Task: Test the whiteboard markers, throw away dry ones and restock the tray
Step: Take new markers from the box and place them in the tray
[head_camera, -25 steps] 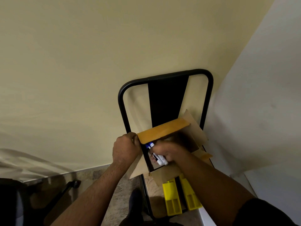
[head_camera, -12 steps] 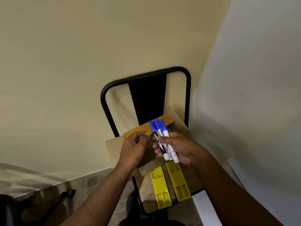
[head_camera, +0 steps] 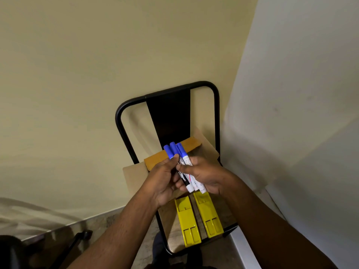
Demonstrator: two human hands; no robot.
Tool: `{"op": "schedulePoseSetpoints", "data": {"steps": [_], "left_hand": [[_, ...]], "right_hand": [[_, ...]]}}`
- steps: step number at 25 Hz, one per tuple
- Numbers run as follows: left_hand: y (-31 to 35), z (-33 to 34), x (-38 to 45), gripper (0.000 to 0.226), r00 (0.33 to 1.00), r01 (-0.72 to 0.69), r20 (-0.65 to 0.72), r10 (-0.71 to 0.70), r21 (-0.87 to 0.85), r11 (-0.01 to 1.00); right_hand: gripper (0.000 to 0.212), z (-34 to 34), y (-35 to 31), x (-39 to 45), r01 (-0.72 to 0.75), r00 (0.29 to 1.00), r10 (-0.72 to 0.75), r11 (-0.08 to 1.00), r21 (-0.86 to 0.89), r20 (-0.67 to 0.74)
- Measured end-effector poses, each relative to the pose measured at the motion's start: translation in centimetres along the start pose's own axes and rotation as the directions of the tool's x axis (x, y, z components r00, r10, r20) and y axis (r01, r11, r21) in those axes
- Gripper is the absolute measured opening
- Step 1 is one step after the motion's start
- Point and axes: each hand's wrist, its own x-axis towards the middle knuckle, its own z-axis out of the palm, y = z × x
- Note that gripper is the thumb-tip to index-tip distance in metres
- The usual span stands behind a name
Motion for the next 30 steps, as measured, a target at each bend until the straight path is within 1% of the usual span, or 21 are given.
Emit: {"op": "schedulePoseSetpoints", "data": {"steps": [2, 3, 4, 5, 6, 7, 8, 9, 10, 11, 12, 13, 14, 16, 17, 19, 21, 24, 26, 28, 30], "left_hand": [[0.5, -1.1, 0.2, 0.037, 0.988, -0.14, -0.041, 0.152, 0.22, 0.966], [0.9, -1.9, 0.3, 0.036, 0.961, -0.21, -0.087, 0.264, 0.394, 0.895], [1.3, -3.0, 0.5, 0.034, 0.907, -0.233, -0.148, 0.394, 0.603, 0.763], [1.5, -4.3, 0.7, 0.031, 0.827, -0.182, -0.183, 0.531, 0.807, 0.561], [1.8, -5.7, 0.7, 0.029, 0.761, -0.076, -0.171, 0.626, 0.935, 0.347], [2.0, -6.9, 0.9, 0.027, 0.744, 0.019, -0.145, 0.653, 0.98, 0.196], [2.0, -8.0, 1.3, 0.025, 0.781, 0.081, -0.135, 0.61, 0.99, 0.116], [1.8, -8.7, 1.6, 0.024, 0.845, 0.101, -0.129, 0.519, 0.991, 0.082], [1.5, -9.2, 2.0, 0.024, 0.906, 0.095, -0.104, 0.409, 0.995, 0.042], [1.2, -9.5, 2.3, 0.027, 0.951, 0.059, -0.05, 0.305, 0.998, -0.021], [0.9, -9.7, 2.6, 0.032, 0.973, 0.0, 0.02, 0.228, 0.996, -0.09], [0.6, -9.8, 2.7, 0.042, 0.98, -0.061, 0.087, 0.18, 0.988, -0.145], [0.3, -9.9, 2.8, 0.053, 0.975, -0.109, 0.141, 0.169, 0.976, -0.186], [0.1, -9.8, 2.7, 0.074, 0.951, -0.134, 0.183, 0.248, 0.97, -0.203], [0.2, -9.7, 2.6, 0.08, 0.926, -0.137, 0.19, 0.327, 0.974, -0.178], [0.4, -10.0, 2.8, 0.086, 0.869, -0.163, 0.192, 0.456, 0.981, -0.103], [0.7, -10.4, 3.3, 0.085, 0.852, -0.126, 0.137, 0.506, 0.99, -0.056], [0.6, -10.8, 4.0, 0.082, 0.858, -0.058, 0.089, 0.506, 0.995, -0.075], [0.7, -11.1, 4.6, 0.081, 0.872, -0.024, 0.084, 0.483, 0.992, -0.128], [1.0, -11.5, 5.1, 0.082, 0.889, -0.006, 0.073, 0.452, 0.989, -0.149], [1.4, -11.6, 5.6, 0.086, 0.916, 0.001, 0.058, 0.396, 0.989, -0.147]], "right_hand": [[0.009, -0.5, -0.4, 0.3, 0.026, 1.0, -0.026, 0.999, -0.031, -0.005], [0.008, -1.1, -0.6, 0.5, 0.045, 0.998, -0.046, 0.998, -0.043, -0.033], [0.006, -1.9, -0.9, 0.7, 0.066, 0.995, -0.071, 0.996, -0.063, -0.076], [0.006, -2.8, -1.2, 0.8, 0.083, 0.987, -0.093, 0.993, -0.084, -0.129], [0.007, -3.6, -1.7, 0.9, 0.092, 0.977, -0.111, 0.989, -0.112, -0.181], [0.01, -4.3, -2.1, 1.0, 0.091, 0.966, -0.125, 0.984, -0.155, -0.228], [0.012, -5.0, -2.5, 1.2, 0.082, 0.951, -0.144, 0.971, -0.224, -0.275], [0.013, -5.7, -2.8, 1.5, 0.063, 0.925, -0.177, 0.944, -0.325, -0.335], [0.01, -6.6, -2.9, 1.9, 0.028, 0.888, -0.227, 0.894, -0.447, -0.399], [0.007, -7.5, -2.9, 2.4, -0.024, 0.845, -0.282, 0.828, -0.56, -0.454], [0.013, -8.5, -2.7, 2.9, -0.084, 0.808, -0.32, 0.769, -0.634, -0.495], [0.02, -9.5, -2.6, 3.2, -0.122, 0.786, -0.326, 0.751, -0.649, -0.526], [0.024, -10.4, -2.5, 3.5, -0.137, 0.783, -0.303, 0.768, -0.626, -0.543], [0.021, -11.5, -2.1, 3.9, -0.12, 0.819, -0.224, 0.834, -0.538, -0.529], [0.015, -11.7, -1.8, 4.0, -0.111, 0.846, -0.182, 0.859, -0.5, -0.501], [0.008, -12.0, -1.2, 4.2, -0.102, 0.889, -0.124, 0.884, -0.456, -0.441], [0.01, -12.0, -1.0, 4.3, -0.066, 0.921, -0.108, 0.903, -0.424, -0.373], [0.015, -11.6, -0.7, 4.6, 0.002, 0.968, -0.091, 0.934, -0.358, -0.234], [0.022, -11.3, -0.1, 5.2, 0.005, 0.984, -0.077, 0.916, -0.402, -0.163], [0.031, -11.0, 0.7, 5.9, -0.042, 0.989, -0.032, 0.878, -0.477, -0.145], [0.034, -10.8, 1.7, 6.4, -0.104, 0.984, 0.011, 0.84, -0.532, -0.175]]}}
